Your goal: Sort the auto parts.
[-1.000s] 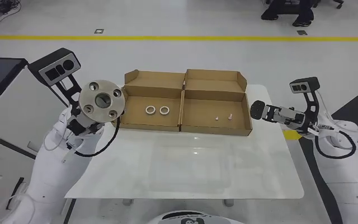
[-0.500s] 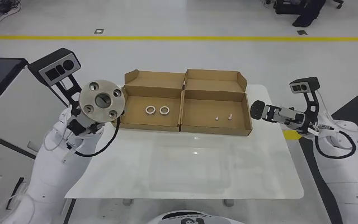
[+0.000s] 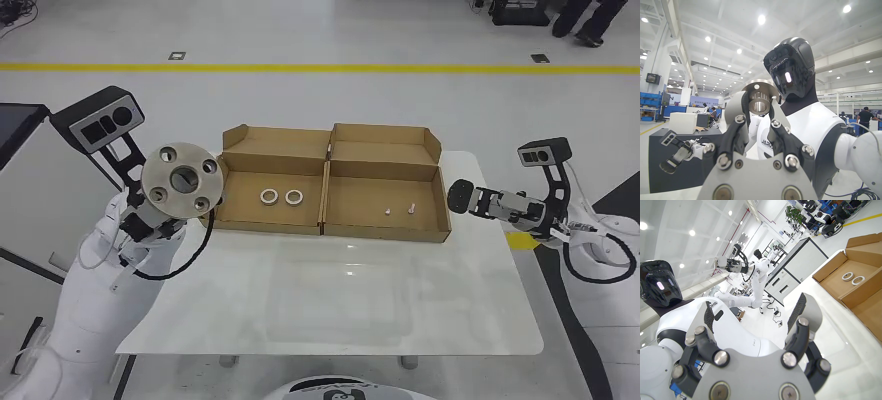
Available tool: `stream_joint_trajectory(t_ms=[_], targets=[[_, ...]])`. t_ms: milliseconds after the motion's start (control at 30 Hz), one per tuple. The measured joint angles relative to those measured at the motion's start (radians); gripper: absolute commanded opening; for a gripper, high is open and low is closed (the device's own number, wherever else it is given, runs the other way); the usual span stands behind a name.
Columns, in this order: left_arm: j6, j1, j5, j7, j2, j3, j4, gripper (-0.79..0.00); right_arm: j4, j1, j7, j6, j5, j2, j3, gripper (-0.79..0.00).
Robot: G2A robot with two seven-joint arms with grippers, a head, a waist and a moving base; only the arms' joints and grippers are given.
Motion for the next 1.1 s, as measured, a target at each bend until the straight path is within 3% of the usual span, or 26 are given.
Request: stream_joint_trajectory(t_ms=[500,833,1100], targets=[[0.000,0.000,0.000,0.000,0.000,0.000,0.000,-0.785,0.000,0.000,0.000,0.000,0.000,0.000,0.000,0.000],[0.177,0.003,0.253,0.057,-0.009,-0.020,0.010,-0.785,0.000,0.000,0.000,0.000,0.000,0.000,0.000,0.000],[0.306,-0.014,0.457,-0.019,-0.004,-0.035,0.005,-0.785,0.000,0.000,0.000,0.000,0.000,0.000,0.000,0.000]])
